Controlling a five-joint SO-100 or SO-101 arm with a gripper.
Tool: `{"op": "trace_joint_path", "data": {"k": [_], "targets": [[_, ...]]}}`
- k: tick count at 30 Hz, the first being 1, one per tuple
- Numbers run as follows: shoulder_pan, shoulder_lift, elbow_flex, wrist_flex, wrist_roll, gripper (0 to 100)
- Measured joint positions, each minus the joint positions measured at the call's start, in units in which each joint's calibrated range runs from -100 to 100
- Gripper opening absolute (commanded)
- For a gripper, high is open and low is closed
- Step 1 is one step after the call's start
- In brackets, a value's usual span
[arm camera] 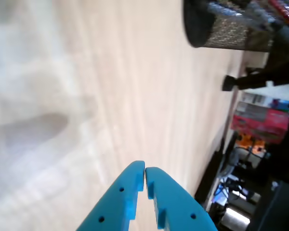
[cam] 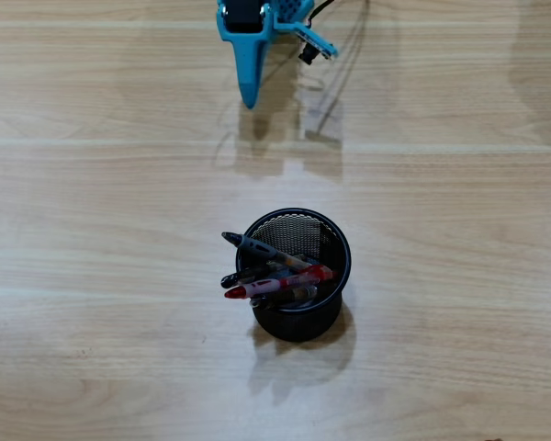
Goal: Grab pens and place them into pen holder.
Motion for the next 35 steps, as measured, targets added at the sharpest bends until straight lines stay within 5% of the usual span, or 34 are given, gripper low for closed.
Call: {"op": "trace_joint_path", "data": {"k": [35], "targets": [[-0.19, -0.17, 0.0, 5.44, 2.03, 2]]}}
